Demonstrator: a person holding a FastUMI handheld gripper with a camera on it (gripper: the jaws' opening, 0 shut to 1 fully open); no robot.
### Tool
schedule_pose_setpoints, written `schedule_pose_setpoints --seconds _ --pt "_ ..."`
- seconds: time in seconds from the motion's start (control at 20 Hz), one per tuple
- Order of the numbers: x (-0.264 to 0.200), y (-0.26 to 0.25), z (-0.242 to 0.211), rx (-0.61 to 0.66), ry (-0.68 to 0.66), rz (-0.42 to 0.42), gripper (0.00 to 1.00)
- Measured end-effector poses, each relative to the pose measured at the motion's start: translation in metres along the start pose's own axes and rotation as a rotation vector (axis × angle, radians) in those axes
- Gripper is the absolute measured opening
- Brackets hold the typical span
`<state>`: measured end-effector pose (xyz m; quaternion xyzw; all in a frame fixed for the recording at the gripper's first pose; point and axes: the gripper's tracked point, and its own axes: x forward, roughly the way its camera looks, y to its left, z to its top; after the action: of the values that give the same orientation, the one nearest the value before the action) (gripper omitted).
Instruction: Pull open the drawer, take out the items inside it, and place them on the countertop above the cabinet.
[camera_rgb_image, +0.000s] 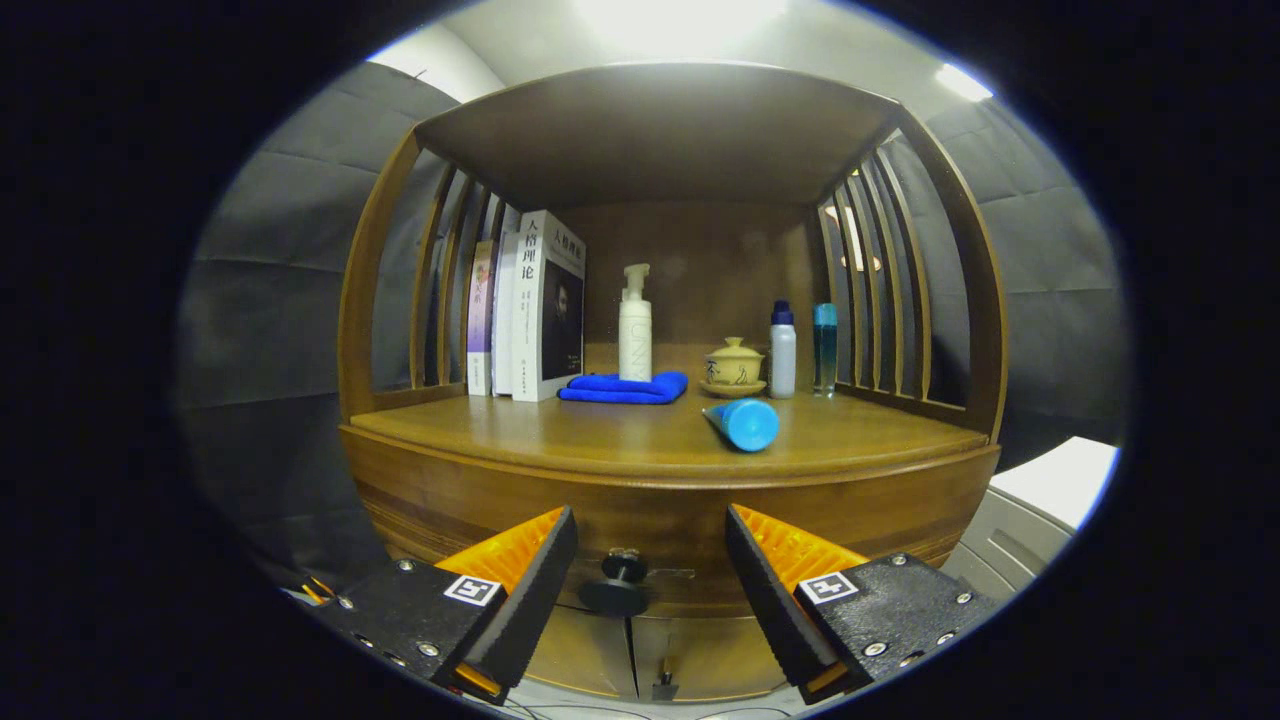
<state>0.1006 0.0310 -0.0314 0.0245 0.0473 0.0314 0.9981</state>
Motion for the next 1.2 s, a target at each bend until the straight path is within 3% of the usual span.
schedule_pose_setpoints --seconds 0.6,1.2 --pt "-0.105 -0.043 0.077 0.136 -0.095 -0.052 0.93" --pt "-0.182 -0.053 0.041 0.059 -0.114 -0.096 0.93"
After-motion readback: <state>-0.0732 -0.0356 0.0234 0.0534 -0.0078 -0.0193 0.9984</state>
